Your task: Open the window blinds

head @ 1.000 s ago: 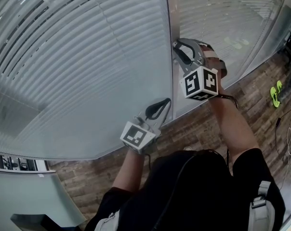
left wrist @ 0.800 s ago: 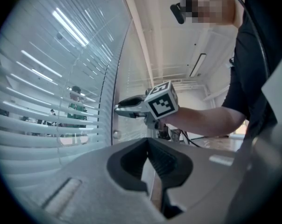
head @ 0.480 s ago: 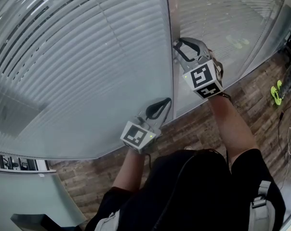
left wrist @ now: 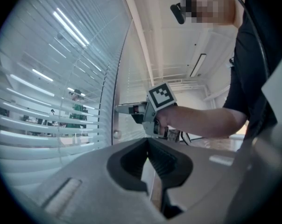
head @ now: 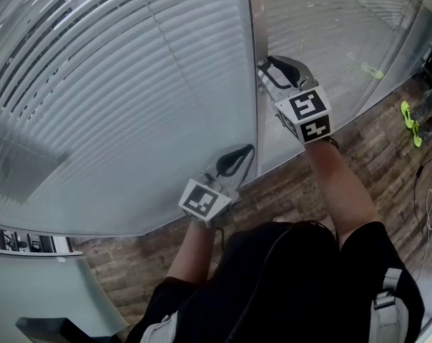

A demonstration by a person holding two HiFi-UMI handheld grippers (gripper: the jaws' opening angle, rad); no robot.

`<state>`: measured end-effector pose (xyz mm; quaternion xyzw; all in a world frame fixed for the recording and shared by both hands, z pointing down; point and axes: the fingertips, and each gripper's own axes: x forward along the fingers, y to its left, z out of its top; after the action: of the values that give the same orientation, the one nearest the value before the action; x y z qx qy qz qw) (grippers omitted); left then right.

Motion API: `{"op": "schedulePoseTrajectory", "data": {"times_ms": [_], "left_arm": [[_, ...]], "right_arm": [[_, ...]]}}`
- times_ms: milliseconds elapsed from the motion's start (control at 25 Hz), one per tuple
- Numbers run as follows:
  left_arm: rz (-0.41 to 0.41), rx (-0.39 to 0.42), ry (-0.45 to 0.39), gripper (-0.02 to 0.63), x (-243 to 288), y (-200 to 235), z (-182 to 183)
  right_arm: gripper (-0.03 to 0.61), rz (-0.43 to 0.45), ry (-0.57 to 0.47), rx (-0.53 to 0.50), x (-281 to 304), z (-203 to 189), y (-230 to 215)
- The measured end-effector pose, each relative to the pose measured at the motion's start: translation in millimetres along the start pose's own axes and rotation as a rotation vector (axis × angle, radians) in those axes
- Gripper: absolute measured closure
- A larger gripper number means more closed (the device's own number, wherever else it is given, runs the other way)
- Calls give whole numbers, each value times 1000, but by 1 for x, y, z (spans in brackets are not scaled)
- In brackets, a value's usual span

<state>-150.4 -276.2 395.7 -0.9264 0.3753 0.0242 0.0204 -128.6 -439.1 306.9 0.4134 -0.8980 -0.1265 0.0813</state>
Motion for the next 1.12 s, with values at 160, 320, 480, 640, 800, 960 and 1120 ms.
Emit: {"op": "schedulePoseTrajectory", "data": {"times_ms": [160,320,480,640,800,960,1120], "left_arm": [[-4,9,-2,609,1,0,0],[-1,12,-3,609,0,0,-1],[-2,10,-4,609,-2,0,-2],[-1,3,1,609,0,0,-1],[-3,4,9,609,1,-1,1],[-2,-6,0,609,1,-1,-1],[0,2,-9,609,0,0,0]], "right_arm": [[448,0,-18,100,1,-5,-4],[448,-1,-24,127,0,-5,-4],[448,1,-33,159,0,-4,-3],[448,6,-44,223,1,-4,-5],[446,10,-52,282,1,-3,-6],[446,6,-53,272,0,-4,-7],[446,6,-55,267,-1,-3,-7]]}}
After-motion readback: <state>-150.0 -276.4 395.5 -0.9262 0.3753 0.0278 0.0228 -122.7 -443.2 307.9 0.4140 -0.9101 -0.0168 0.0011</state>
